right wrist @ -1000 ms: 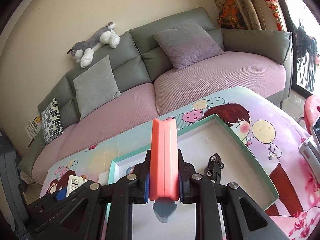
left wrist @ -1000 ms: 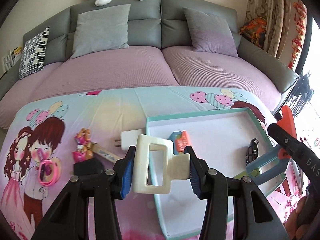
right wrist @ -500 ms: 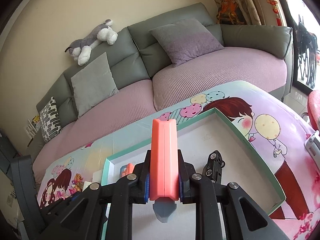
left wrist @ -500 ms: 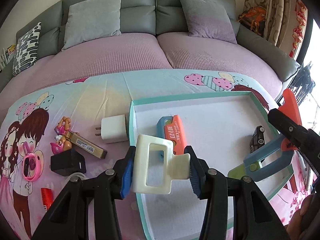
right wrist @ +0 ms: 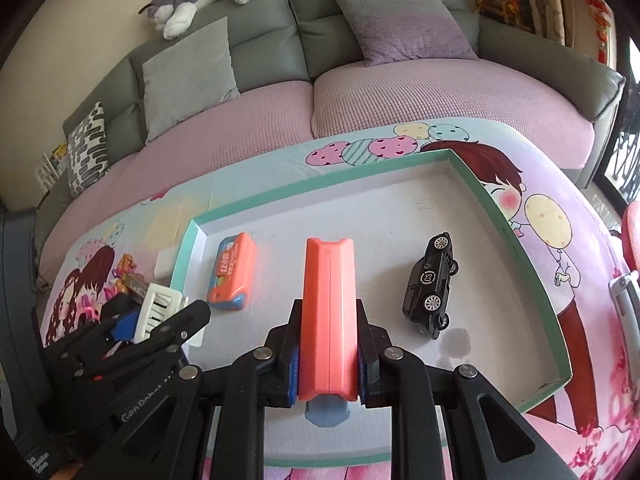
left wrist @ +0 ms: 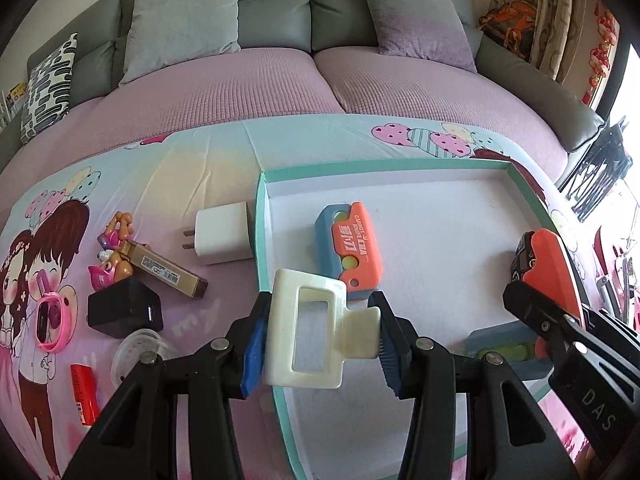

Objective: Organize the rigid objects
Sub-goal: 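Open right gripper to drop toy knife in tray while left lowers clip and opens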

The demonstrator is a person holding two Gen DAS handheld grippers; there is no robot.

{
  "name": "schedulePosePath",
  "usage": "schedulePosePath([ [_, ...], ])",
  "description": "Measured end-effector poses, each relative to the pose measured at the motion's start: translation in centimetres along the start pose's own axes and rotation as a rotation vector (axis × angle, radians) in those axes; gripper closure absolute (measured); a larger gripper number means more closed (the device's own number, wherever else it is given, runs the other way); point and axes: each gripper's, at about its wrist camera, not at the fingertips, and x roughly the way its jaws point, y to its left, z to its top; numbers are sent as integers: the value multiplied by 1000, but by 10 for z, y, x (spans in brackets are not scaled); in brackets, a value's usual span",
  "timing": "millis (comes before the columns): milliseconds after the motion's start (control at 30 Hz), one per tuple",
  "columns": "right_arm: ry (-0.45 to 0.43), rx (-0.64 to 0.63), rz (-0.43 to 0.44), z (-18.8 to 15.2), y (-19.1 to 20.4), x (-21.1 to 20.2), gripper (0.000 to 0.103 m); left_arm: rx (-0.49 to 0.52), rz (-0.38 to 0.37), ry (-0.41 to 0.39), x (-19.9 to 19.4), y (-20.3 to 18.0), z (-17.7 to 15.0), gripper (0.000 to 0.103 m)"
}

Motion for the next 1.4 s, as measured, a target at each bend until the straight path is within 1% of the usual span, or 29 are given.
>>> schedulePosePath([
  [100,29,-36,-13,-4,3,-3,80,10,-9,4,-1,-2,-1,53],
  [233,61,-64,-54,-6,4,-4,79,26,-24,2,-3,-6,-2,53],
  [300,81,-74,-77,-8,4,-3,76,29,-34,5,-3,-8,-2,53],
  [433,104,-70,-64,-9,2,-2,76,33,-38,23,2,-10,-4,53],
  [567,131,-100,-77,-12,4,-2,75,43,-41,33,5,-14,-6,53],
  [667,155,-93,-90,-14,1,1,71,51,-39,39,6,-16,-8,53],
  [767,182,-93,-117,-17,-3,6,63,55,-37,46,10,-17,-8,53],
  [933,188,-87,-93,-17,-5,7,61,67,-34,64,17,-21,-9,53],
  [1033,222,-109,-63,-20,1,13,60,76,-33,70,19,-24,-9,53],
  [1100,263,-153,-72,-26,8,22,57,78,-32,74,20,-24,-10,53],
  [1167,259,-212,-100,-29,16,26,56,77,-30,77,21,-24,-10,53],
  [1233,250,-212,-99,-28,17,27,56,72,-28,78,22,-23,-10,53],
  [1300,235,-188,-88,-25,14,27,56,67,-27,78,22,-22,-9,53],
  [1367,218,-168,-93,-23,9,26,62,62,-27,77,23,-21,-8,53],
  [1400,210,-153,-90,-21,7,26,69,60,-27,77,23,-21,-8,53],
])
